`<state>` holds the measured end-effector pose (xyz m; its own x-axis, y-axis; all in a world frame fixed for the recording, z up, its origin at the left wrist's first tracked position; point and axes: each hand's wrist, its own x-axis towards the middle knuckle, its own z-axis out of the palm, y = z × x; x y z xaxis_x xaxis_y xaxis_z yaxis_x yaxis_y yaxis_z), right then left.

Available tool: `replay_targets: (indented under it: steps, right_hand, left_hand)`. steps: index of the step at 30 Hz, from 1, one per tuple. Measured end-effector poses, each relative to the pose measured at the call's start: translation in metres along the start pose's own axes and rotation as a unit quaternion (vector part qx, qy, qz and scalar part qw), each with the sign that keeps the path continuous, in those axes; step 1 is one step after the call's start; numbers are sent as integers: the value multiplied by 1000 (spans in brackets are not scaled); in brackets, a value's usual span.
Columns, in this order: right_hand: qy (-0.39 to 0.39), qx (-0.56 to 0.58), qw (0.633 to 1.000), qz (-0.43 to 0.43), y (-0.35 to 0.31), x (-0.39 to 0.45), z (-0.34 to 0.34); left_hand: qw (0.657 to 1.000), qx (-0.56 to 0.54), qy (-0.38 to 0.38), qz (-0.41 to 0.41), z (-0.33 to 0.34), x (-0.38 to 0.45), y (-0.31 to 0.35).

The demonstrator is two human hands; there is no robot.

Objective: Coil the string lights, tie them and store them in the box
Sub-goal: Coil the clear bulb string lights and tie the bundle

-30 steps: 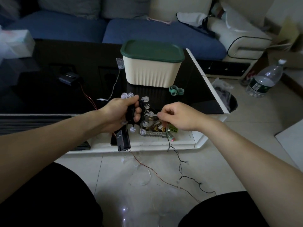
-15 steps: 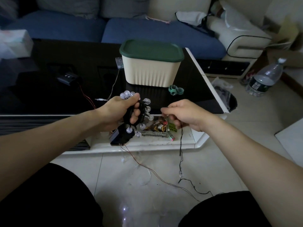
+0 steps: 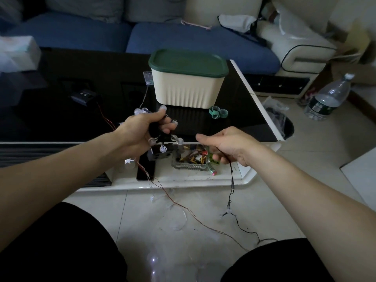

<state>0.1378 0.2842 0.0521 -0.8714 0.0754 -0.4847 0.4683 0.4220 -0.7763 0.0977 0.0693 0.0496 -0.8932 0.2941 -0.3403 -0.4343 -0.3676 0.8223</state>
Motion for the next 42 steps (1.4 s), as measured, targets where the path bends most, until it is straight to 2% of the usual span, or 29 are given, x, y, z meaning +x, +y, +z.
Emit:
replay_targets:
  steps: [2,5,9,15,17,19,21,24,27,28,31,38,42]
  right_hand:
    - [23,-59,997,-52,-3,-5,9]
    - [75,-163,973,-143,-9,-11,29]
    - [53,-217,959,-177,-17,-17,41]
    - [82,-193,954,-215,-20,-16,30]
    - [98,-179,950,-238,-16,-14,27]
    - [98,-218,937,-255,-14,-14,29]
    - [65,-303,916,-254,-11,-14,36]
    - [17,-410,874,-261,-12,-19,53]
    - [3,-484,816,-315,-16,-25,61]
    - [11,-477,812,-336,-18,-26,61]
    - [29,-396,836,-379,-21,-24,53]
    - [37,-163,897,-409,-20,-25,32]
    - [96,-130,888,-430,-21,-24,26]
  left_hand:
    - [999,-32,17,10,2,0,2]
    - [999,-20,41,7,7,-1,2]
    - [995,40,85,-9,12,-2,-4]
    - [994,70,83,0,4,-1,-2]
    - [994,56,92,-6,4,0,-1]
    - [994,9,99,-36,1,2,3]
    - [993,-9,103,-57,-3,5,8]
    - [993,45,92,-65,-5,6,6]
    - [991,105,66,-51,0,2,-2]
    - [990,126,61,-31,3,-1,-5]
    - [974,227,17,16,8,-10,-10]
    - [953,245,-142,-105,11,-21,-3]
    - [930,290,-192,-120,12,-24,3]
